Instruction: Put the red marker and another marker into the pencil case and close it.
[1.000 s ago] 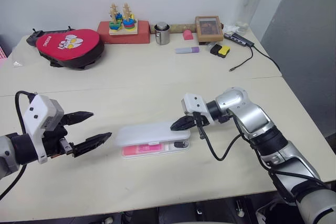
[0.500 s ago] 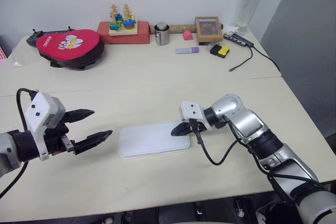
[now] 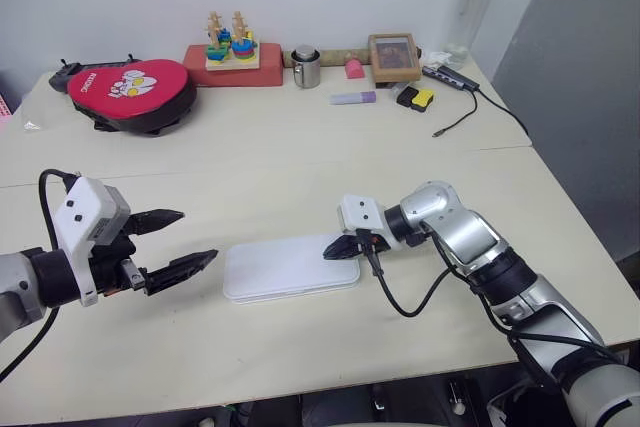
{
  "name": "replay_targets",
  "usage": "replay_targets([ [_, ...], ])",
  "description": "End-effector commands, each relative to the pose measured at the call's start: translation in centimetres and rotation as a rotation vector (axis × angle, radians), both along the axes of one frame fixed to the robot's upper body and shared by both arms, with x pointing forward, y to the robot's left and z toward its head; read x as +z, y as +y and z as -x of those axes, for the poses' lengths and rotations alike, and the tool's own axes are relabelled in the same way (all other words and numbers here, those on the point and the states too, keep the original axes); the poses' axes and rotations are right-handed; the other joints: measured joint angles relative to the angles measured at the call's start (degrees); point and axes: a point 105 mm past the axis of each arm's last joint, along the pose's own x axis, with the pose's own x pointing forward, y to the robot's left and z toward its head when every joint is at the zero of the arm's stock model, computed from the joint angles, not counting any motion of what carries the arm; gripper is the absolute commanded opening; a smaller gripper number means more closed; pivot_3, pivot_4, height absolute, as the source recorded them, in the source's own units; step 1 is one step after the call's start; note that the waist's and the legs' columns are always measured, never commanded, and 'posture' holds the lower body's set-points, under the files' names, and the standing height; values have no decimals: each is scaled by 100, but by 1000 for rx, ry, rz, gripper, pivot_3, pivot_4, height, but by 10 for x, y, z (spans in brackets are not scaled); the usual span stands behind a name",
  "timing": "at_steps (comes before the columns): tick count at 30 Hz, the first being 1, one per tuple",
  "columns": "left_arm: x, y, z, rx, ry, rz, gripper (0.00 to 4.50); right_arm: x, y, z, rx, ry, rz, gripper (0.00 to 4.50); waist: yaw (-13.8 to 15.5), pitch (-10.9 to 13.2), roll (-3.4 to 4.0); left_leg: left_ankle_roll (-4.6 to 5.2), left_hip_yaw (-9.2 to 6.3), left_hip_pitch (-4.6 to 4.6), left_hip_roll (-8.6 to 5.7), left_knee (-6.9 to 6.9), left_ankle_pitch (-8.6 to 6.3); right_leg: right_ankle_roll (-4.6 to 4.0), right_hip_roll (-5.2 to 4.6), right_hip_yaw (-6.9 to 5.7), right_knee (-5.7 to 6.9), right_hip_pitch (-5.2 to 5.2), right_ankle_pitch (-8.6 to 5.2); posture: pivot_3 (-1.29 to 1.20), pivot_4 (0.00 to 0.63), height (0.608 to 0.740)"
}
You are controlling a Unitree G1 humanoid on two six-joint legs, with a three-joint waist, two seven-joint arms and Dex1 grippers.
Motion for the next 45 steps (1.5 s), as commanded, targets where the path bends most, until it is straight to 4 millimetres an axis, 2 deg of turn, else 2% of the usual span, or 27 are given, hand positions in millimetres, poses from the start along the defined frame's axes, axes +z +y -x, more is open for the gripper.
replay_targets([
  [1,6,1,0,-1,-34,-20,4500,-6,16,12,46,18,0,36,-30,0,0,0,0,0,0,-1,0,0,0,-1,0,0,0,0,150,740],
  [12,6,0,0,-4,-31,-18,4500,-5,25,9,37,35,-2,36,-92,0,0,-1,0,-3,2,-6,-1,3,2,-1,-3,-3,-1,0,150,740],
  [20,6,0,0,-6,-30,-19,4500,-22,17,3,-22,41,56,36,-93,-1,-1,-1,-1,0,2,-6,0,1,2,-1,-1,-1,-2,0,150,740],
  [25,6,-1,0,-8,-31,-16,4500,-24,17,4,-29,60,44,36,-94,-1,-1,-1,-1,3,2,-5,0,-4,2,-1,1,0,-4,0,150,740],
  [27,6,-1,0,-6,-32,-13,4500,-15,20,3,-27,58,4,36,-93,-1,-1,-1,-1,3,2,-5,0,-7,2,0,1,1,-5,0,150,740],
  [32,6,-1,-1,6,-38,18,4500,33,25,9,-2,125,-152,36,-91,1,1,-1,-2,-4,2,-5,0,-3,2,-1,-1,-4,-3,0,150,740],
  [34,5,0,-1,10,-37,15,4500,41,24,11,5,134,-171,36,-89,1,0,-1,-2,-21,2,-5,-1,14,2,-1,-2,-20,6,0,150,740],
  [38,5,8,-5,108,-107,30,4500,69,7,7,-63,131,-240,36,-83,4,6,-1,-4,-43,2,-6,-1,16,1,-3,-2,-39,7,0,150,740],
  [41,1,13,-5,188,-143,69,4500,76,-6,2,-161,147,-297,36,-73,1,0,-1,-11,-56,2,-5,-1,18,0,-9,-10,-42,7,0,150,740],
  [45,-24,29,1,310,-123,45,4500,71,-26,-14,-388,202,-386,36,-76,-1,-2,-1,-12,-56,1,-6,-1,18,0,-9,-13,-42,7,0,150,740],
])
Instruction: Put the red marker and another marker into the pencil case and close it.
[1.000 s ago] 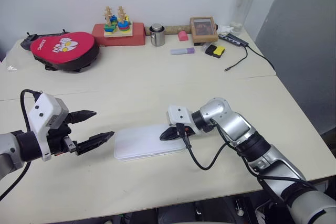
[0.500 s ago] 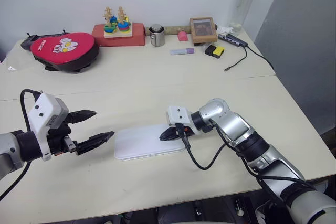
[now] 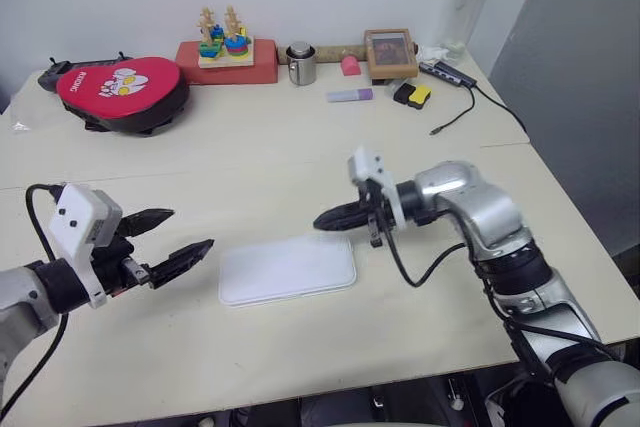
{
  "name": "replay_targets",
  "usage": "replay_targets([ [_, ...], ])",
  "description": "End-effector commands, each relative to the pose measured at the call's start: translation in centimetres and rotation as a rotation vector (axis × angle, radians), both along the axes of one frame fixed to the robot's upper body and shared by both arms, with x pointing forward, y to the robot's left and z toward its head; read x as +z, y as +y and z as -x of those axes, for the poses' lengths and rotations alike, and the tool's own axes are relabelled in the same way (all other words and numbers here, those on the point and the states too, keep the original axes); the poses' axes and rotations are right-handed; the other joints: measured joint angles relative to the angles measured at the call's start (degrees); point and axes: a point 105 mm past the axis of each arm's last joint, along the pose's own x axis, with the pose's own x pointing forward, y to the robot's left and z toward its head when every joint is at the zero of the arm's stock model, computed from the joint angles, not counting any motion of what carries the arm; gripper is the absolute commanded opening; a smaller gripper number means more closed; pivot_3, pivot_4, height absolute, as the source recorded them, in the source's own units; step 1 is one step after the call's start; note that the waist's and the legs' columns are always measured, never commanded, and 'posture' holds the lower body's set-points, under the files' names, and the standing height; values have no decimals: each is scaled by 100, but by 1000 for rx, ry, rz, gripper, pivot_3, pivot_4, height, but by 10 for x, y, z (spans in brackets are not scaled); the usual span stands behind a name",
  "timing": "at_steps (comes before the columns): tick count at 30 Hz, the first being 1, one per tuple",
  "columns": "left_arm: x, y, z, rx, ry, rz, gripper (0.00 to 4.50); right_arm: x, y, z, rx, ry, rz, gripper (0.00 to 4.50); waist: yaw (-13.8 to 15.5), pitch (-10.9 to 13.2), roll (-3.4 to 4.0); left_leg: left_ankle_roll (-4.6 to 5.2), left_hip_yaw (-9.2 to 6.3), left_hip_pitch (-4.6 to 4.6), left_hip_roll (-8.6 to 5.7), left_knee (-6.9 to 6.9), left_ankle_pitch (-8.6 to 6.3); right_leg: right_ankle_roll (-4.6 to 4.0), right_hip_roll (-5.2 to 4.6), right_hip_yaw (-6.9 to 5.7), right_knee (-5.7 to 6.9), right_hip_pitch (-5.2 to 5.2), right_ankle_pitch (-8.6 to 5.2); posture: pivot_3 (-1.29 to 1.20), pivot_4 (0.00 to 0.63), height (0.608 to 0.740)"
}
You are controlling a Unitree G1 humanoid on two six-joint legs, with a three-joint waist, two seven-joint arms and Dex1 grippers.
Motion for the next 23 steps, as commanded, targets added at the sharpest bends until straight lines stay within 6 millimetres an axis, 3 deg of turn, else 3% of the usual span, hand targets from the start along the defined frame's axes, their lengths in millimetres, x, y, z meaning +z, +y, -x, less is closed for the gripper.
replay_targets([
  [1,-4,12,5,92,-37,-11,4500,2,-16,-9,-160,37,-85,36,-1,0,0,0,3,1,0,-1,0,0,0,3,2,1,0,0,150,740],
  [6,-11,30,3,270,-108,51,4500,-17,-43,-33,-461,36,-126,36,33,-1,0,0,1,-10,-2,9,0,4,0,2,3,-6,3,0,150,740],
  [9,-18,42,2,384,-127,126,4500,-35,-57,-32,-553,38,-115,36,60,-2,-3,0,5,-5,-5,14,0,10,-2,8,0,2,9,0,150,740],
  [15,-36,51,1,500,-87,184,4500,-49,-69,-34,-725,14,-186,36,99,-2,-3,0,6,-7,-5,11,0,11,-1,9,-3,0,9,0,150,740],
  [23,-43,53,-7,520,-105,239,4500,-58,-79,-40,-890,-28,-239,36,120,-3,-5,0,7,-6,-6,13,0,12,-2,10,-2,2,10,0,150,740],
])
